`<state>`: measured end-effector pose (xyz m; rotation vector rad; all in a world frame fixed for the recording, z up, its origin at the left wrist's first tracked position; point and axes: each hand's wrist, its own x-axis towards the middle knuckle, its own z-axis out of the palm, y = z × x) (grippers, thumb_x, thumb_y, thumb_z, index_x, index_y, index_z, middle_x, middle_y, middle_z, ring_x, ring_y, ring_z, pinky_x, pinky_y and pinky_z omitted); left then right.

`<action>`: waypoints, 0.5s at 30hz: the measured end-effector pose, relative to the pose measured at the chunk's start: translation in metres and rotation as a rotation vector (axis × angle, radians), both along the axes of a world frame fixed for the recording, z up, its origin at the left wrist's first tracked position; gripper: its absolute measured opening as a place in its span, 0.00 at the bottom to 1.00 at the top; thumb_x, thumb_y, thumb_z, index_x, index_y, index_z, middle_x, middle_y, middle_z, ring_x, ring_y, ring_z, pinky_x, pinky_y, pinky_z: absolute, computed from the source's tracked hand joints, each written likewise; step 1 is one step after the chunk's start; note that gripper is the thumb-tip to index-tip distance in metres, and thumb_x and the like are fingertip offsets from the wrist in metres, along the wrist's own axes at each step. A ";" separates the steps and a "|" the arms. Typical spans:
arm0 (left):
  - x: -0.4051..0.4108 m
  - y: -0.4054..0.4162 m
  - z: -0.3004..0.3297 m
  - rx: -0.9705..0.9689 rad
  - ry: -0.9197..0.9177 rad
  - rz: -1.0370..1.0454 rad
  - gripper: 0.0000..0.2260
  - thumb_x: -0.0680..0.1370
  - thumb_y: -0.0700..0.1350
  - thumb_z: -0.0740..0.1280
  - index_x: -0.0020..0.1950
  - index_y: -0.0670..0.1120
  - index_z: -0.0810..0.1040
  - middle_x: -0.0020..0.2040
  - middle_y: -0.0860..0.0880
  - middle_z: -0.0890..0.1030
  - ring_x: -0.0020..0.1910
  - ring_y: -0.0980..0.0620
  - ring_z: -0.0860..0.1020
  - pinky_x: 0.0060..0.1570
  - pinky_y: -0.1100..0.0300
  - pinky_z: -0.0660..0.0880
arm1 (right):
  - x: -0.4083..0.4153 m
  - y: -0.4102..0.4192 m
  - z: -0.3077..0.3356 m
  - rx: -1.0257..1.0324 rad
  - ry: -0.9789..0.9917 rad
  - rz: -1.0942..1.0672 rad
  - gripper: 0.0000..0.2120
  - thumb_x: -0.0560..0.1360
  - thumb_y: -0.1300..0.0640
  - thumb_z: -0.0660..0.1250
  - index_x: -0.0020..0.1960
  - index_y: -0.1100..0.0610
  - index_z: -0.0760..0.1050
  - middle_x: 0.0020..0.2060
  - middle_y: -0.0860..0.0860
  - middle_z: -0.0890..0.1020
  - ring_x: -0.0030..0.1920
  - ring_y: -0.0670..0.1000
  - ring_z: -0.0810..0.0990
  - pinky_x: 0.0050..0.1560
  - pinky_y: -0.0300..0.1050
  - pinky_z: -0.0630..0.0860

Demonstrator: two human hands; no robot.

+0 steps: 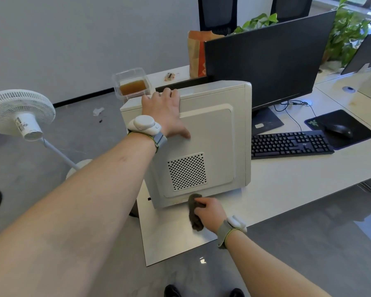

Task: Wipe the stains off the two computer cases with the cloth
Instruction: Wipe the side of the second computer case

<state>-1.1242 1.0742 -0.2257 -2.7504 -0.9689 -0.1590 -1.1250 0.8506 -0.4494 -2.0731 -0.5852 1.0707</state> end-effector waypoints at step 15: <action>-0.001 -0.002 -0.002 -0.013 -0.015 -0.003 0.50 0.52 0.78 0.73 0.63 0.49 0.67 0.58 0.48 0.73 0.56 0.44 0.74 0.51 0.49 0.65 | 0.067 -0.017 0.001 0.269 0.120 -1.077 0.15 0.78 0.57 0.70 0.63 0.55 0.74 0.54 0.54 0.80 0.52 0.56 0.79 0.52 0.48 0.77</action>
